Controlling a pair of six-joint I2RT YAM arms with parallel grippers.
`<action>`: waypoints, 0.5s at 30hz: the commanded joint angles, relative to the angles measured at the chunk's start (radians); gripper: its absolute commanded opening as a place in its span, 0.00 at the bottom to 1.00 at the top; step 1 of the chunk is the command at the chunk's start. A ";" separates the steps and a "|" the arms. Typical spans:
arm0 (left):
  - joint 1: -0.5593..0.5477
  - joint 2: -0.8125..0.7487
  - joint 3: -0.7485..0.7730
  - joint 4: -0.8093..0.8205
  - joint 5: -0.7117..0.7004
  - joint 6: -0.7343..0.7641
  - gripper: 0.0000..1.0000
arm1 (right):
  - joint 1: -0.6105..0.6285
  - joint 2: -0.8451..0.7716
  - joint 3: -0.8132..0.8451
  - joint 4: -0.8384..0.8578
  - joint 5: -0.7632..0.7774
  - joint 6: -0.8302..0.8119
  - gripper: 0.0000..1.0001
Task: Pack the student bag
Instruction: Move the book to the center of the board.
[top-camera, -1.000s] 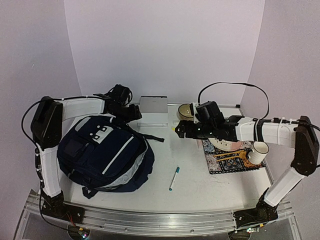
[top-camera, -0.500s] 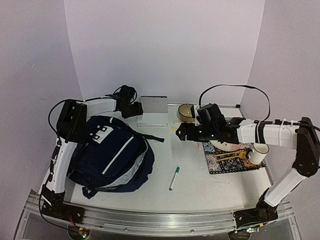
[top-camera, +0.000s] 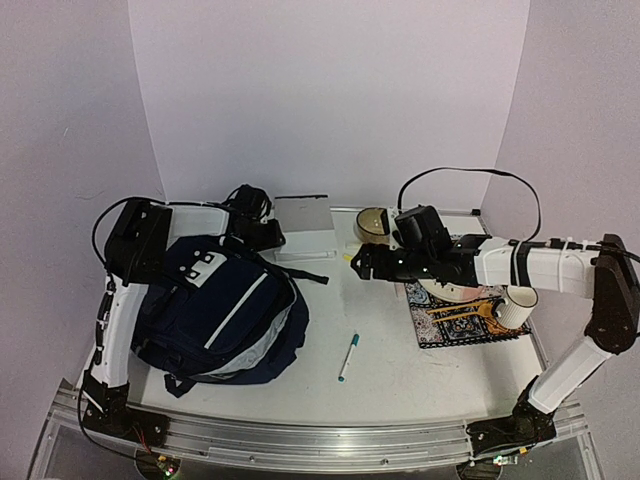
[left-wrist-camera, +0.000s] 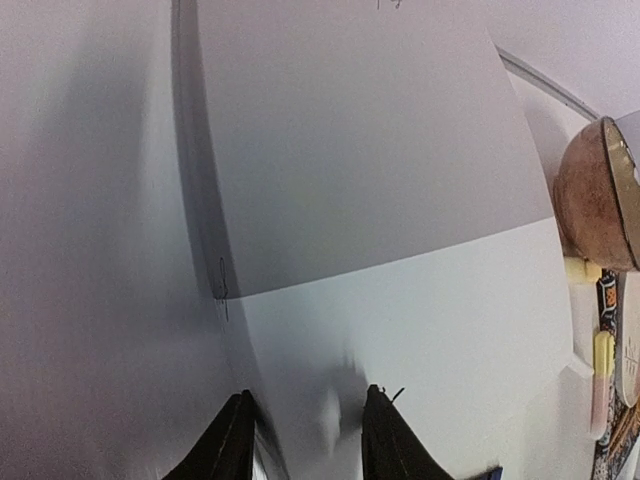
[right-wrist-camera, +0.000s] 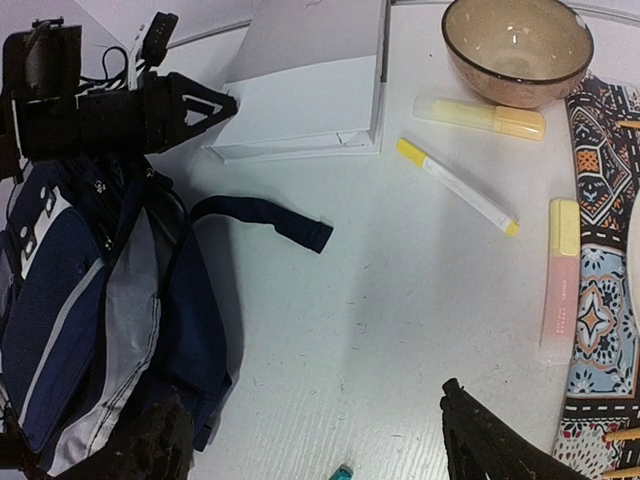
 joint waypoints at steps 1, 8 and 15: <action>-0.024 -0.090 -0.192 -0.138 -0.008 0.032 0.33 | -0.003 0.014 0.047 0.003 -0.009 -0.013 0.86; -0.065 -0.219 -0.378 -0.143 -0.010 0.052 0.29 | -0.003 0.042 0.064 0.014 -0.043 -0.003 0.86; -0.138 -0.305 -0.489 -0.146 0.026 0.032 0.28 | -0.003 0.097 0.071 0.067 -0.107 0.049 0.86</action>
